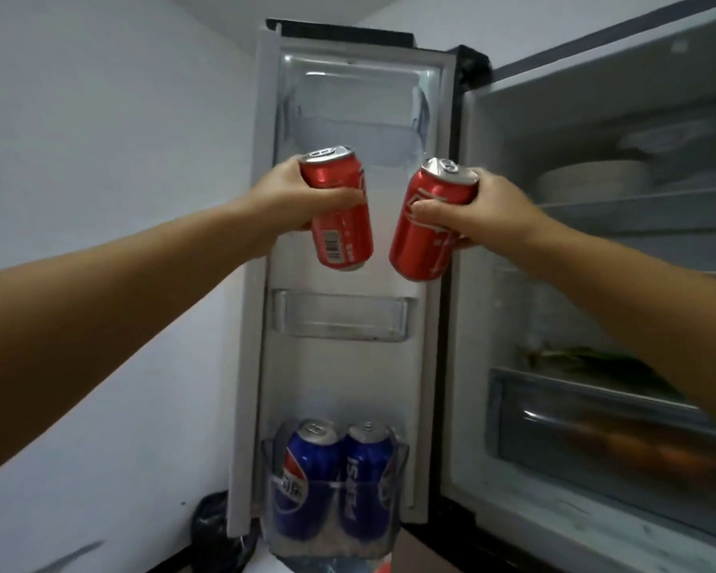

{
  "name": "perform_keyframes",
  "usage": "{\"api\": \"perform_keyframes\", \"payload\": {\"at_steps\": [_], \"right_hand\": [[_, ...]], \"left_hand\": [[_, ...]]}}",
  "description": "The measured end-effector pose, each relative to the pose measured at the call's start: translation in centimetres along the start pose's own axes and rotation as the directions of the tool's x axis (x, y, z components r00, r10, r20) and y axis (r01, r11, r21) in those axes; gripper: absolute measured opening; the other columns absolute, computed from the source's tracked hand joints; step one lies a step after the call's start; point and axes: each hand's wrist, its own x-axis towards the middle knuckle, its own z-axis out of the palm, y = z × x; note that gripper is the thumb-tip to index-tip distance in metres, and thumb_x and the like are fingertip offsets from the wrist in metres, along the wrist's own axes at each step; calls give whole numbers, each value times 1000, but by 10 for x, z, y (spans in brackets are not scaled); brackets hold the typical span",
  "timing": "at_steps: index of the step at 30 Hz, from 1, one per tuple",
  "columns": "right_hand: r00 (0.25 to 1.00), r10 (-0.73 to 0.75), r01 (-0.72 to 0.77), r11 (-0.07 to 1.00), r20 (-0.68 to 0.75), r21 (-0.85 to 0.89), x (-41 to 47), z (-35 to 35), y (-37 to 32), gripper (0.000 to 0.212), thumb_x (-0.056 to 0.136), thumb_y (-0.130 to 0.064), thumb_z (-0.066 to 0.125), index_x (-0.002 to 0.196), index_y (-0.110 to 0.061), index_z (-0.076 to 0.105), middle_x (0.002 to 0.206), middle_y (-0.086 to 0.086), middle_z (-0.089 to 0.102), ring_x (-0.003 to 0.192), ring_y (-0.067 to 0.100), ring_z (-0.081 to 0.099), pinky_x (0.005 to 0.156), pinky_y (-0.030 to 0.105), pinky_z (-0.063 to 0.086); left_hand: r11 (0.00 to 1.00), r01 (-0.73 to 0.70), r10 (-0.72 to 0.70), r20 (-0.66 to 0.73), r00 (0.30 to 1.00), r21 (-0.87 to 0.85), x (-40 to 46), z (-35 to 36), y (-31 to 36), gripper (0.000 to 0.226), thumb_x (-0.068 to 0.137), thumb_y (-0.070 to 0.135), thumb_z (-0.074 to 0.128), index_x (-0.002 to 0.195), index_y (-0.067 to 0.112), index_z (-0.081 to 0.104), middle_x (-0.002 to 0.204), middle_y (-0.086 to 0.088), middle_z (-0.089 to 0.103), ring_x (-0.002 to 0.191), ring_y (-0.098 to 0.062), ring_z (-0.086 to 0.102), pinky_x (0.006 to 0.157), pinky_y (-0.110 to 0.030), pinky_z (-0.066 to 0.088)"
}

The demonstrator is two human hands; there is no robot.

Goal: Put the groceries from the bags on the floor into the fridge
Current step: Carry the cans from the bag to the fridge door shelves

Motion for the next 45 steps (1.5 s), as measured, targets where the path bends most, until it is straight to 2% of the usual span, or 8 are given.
{"api": "perform_keyframes", "payload": {"at_steps": [6,11,17,21,33,36,40,45], "right_hand": [[984,122,-136,985,126,109,21,47,33,27,75,-44,75,89,-27,59,91,-3,67,90,16,67,74,35,59],[962,131,-141,990,241,23,20,68,34,47,74,-52,72,104,-19,63,95,1,69,89,17,66,70,33,58],[953,132,-138,990,271,5,12,77,30,57,79,-57,65,120,-21,50,102,-4,62,93,18,62,64,27,51],[964,123,-126,992,237,-2,1,82,31,78,79,-49,69,139,-17,29,131,3,52,115,23,56,85,35,50],[979,45,-37,998,198,-43,-27,78,33,81,87,-42,62,149,-18,16,144,8,43,129,23,47,95,33,45],[997,-24,29,997,71,-65,-29,72,41,71,88,-41,62,145,-17,28,136,8,48,123,21,49,98,36,45],[940,-325,312,942,-102,-124,-39,76,51,24,90,-31,60,108,-17,54,95,-2,55,82,13,56,74,33,55],[806,-592,590,794,36,-148,-67,116,51,12,87,-24,63,94,-14,61,83,-8,57,68,3,49,60,14,45]], "left_hand": [[942,220,-224,-11,975,254,6,13,-33,42,75,35,77,111,20,61,96,-1,70,85,-13,68,68,-26,55],[925,249,-256,-14,967,288,-1,13,-45,38,76,39,75,108,23,62,92,2,70,81,-11,68,59,-22,52],[941,269,-278,17,960,206,-7,12,-55,45,82,35,70,121,19,55,108,-4,68,97,-20,67,78,-33,56],[963,249,-233,-151,961,104,-22,24,-69,67,80,24,74,134,16,36,117,-3,58,98,-15,61,78,-29,52],[939,304,-202,-454,868,163,-43,45,-81,77,76,38,73,138,21,31,131,-10,46,121,-28,48,100,-50,46],[914,288,-108,-514,851,285,-53,53,-76,80,83,34,68,145,19,21,142,-9,31,132,-25,32,109,-43,36],[883,152,120,-527,842,444,-67,63,-76,59,88,29,63,137,16,32,134,-8,36,122,-20,37,105,-41,41],[861,125,151,-482,863,493,-97,67,-93,35,89,26,61,119,16,46,111,4,46,104,-13,45,94,-36,48]]}}
